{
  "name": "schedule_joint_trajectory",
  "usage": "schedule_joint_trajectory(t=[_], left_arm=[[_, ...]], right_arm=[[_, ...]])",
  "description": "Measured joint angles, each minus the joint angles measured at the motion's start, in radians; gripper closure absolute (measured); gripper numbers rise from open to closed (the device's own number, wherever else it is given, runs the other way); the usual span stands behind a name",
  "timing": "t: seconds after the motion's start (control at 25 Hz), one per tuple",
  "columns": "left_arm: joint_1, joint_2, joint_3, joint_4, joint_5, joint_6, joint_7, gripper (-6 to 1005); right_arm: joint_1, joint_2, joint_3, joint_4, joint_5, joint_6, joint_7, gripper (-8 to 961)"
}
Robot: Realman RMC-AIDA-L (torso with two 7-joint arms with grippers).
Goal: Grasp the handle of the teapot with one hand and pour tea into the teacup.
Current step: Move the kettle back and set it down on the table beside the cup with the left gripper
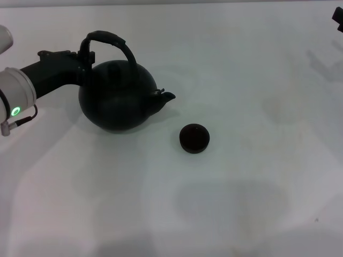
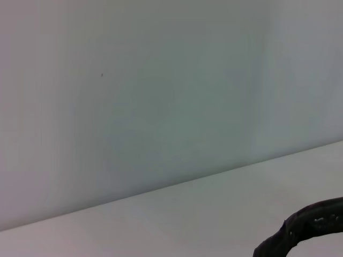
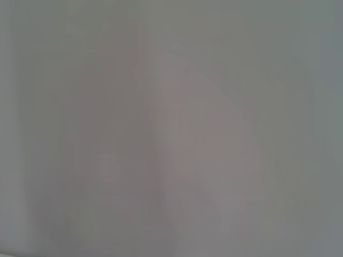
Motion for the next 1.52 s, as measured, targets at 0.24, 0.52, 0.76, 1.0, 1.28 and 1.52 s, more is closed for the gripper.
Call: schedule_joint_trajectory(t=[0.24,0.52,0.76,1.0,1.28,1.52], left_arm=[[-0.006,0.0,-0.012,0.003,0.0,0.0,0.001,903],[-0.014,0.001,-0.014,0.004,0.007,0.0,0.001,886],[-0.023,0.003,-0.022,-0.003,0.011,0.0,0.008,854],[-0.027,0.002,-0.026,-0.013,0.012,0.0,0.011,699],[-0.003,-0.003,-0.037,-0.003,0.001,-0.011,0.024,388],[0.039,-0.003,-0.036,0.017,-0.057,-0.008,0.115,262]], right_arm=[[0.001,0.0,-0.001,0.0,0.0,-0.009,0.0,108],[0.001,0.0,0.001,0.0,0.0,-0.015,0.0,109],[0.005,0.001,0.001,0.0,0.0,-0.026,0.0,108],[0.015,0.003,-0.001,0.0,0.0,-0.038,-0.004,108],[0.02,0.003,0.0,0.001,0.0,-0.045,-0.008,109],[0.02,0.002,0.0,0.001,0.0,-0.049,-0.008,108]])
